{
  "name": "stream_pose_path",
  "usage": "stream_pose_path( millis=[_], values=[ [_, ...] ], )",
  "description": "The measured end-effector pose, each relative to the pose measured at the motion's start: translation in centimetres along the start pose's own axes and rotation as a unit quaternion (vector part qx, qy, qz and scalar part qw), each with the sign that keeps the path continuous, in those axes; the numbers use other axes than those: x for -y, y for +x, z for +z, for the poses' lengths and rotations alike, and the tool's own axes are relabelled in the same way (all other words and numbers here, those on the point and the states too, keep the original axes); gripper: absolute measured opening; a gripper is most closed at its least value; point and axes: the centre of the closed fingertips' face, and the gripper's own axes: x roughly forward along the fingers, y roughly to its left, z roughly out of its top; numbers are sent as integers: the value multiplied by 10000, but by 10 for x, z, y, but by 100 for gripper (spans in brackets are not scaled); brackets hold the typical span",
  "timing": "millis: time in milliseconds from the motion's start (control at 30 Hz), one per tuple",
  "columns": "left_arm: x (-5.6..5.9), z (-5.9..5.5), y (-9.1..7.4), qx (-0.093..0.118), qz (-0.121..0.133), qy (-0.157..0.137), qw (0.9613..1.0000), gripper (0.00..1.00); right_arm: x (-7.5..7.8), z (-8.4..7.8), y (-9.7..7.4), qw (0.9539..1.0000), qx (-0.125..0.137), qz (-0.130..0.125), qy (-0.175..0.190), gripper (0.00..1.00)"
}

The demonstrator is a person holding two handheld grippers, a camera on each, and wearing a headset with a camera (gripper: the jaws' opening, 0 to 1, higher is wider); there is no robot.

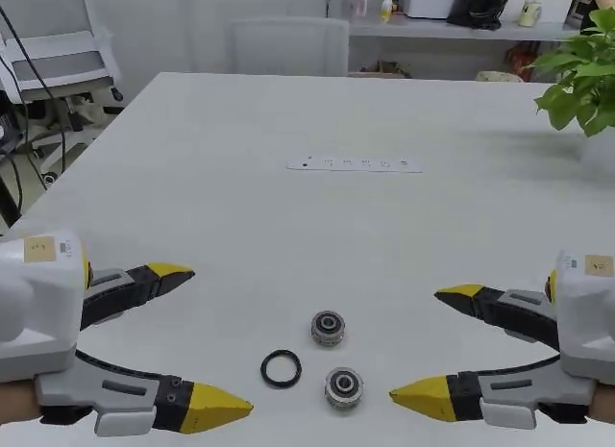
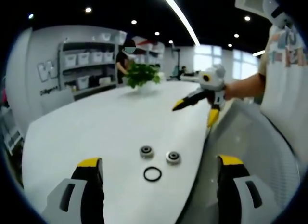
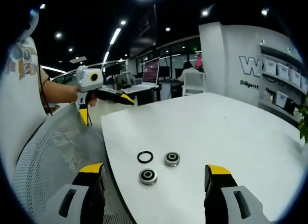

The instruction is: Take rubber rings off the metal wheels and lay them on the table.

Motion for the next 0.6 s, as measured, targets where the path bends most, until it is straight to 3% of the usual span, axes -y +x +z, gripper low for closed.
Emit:
stream_pose_path(
  millis=[600],
  values=[
    [-2,3,-11,42,218,22,9998,100,-3,-8,-14,9998,-120,-113,-138,88]
  ],
)
